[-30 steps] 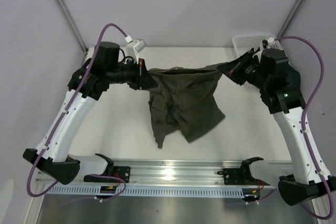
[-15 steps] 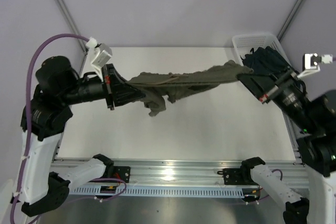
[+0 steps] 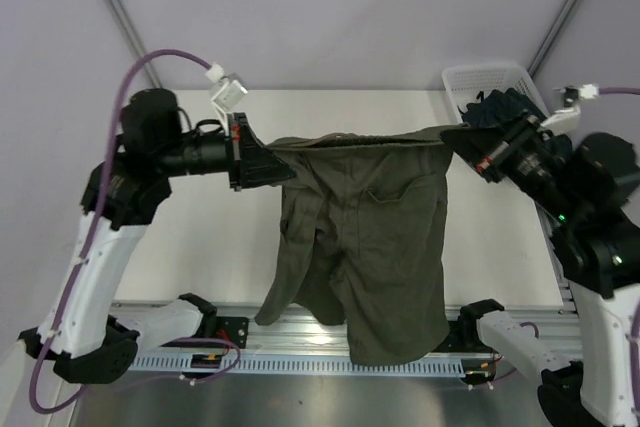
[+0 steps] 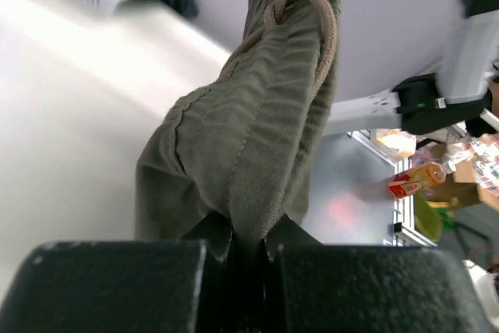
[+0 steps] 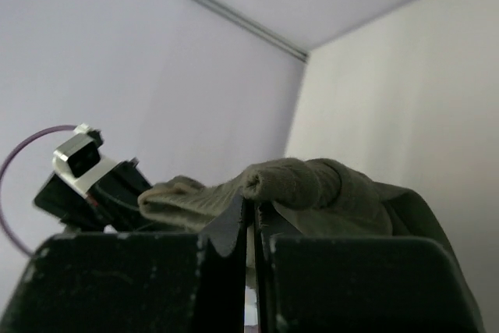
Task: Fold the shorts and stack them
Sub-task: Flatten the shorts out
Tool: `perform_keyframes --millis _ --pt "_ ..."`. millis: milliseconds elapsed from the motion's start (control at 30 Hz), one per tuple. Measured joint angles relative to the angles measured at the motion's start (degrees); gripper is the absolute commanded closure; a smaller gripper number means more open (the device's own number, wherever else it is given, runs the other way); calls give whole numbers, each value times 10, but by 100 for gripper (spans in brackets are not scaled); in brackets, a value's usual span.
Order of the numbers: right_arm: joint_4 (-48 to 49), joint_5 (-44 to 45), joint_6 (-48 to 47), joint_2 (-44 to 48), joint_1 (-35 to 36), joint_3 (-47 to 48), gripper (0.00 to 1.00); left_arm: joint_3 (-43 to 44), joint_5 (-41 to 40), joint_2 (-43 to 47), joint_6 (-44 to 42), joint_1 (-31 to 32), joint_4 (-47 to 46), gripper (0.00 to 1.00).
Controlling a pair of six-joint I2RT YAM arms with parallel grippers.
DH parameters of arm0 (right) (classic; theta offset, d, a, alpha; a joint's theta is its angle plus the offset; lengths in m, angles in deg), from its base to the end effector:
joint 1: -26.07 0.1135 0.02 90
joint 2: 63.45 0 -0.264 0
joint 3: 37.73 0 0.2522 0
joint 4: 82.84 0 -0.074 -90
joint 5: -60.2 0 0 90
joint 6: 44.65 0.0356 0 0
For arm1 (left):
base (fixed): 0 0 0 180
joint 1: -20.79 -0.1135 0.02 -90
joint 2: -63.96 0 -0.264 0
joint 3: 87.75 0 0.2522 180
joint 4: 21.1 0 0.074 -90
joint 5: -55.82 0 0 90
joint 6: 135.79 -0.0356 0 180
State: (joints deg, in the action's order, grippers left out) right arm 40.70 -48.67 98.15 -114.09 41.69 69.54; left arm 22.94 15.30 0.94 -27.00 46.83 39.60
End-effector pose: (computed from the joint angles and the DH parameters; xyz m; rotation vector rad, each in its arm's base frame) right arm 0.0922 0.0377 0.5286 0.2694 1.6768 1.1749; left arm 0.1361 -0.0966 0.5133 0.7721 1.7552 -1.3128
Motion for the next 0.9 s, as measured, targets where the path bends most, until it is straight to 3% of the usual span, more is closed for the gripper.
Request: perform_keyframes --millis 133,267,367,467,500,533,567,600,633,667,767,833,900 --pt "31 34 -9 -36 -5 -104 100 -144 -9 -19 4 -8 -57 100" --pt "80 67 -12 -85 -10 -231 100 -263 -41 -103 1 -21 -90 100" --pt "105 80 -12 -153 -15 -263 100 -288 -66 -193 1 -40 -95 100" --pt "157 82 -9 -273 -16 -225 100 -242 -103 -295 2 -70 -79 100" --pt "175 83 -8 -323 -15 -193 100 -203 -108 -334 2 -79 -72 97" --pt "195 85 -7 -376 -15 -153 100 -155 -111 -374 2 -89 -66 70" --pt "208 86 -7 -430 -16 -105 88 -91 -111 -423 1 -99 -47 51" --pt "222 87 -6 -487 -18 -52 62 -21 -111 -472 1 -109 -41 38" --pt "223 87 -8 -543 -19 16 35 54 -117 -520 1 -119 -31 18" --pt "204 86 -15 -610 -21 110 3 146 -120 -575 6 -130 0 5" --pt "160 86 -52 -803 -24 400 1 320 -144 -677 20 -169 14 1" --pt "76 91 -81 -904 -24 582 2 324 -170 -682 27 -204 27 1" --pt "36 98 -122 -904 -22 582 3 261 -191 -653 36 -235 12 1"
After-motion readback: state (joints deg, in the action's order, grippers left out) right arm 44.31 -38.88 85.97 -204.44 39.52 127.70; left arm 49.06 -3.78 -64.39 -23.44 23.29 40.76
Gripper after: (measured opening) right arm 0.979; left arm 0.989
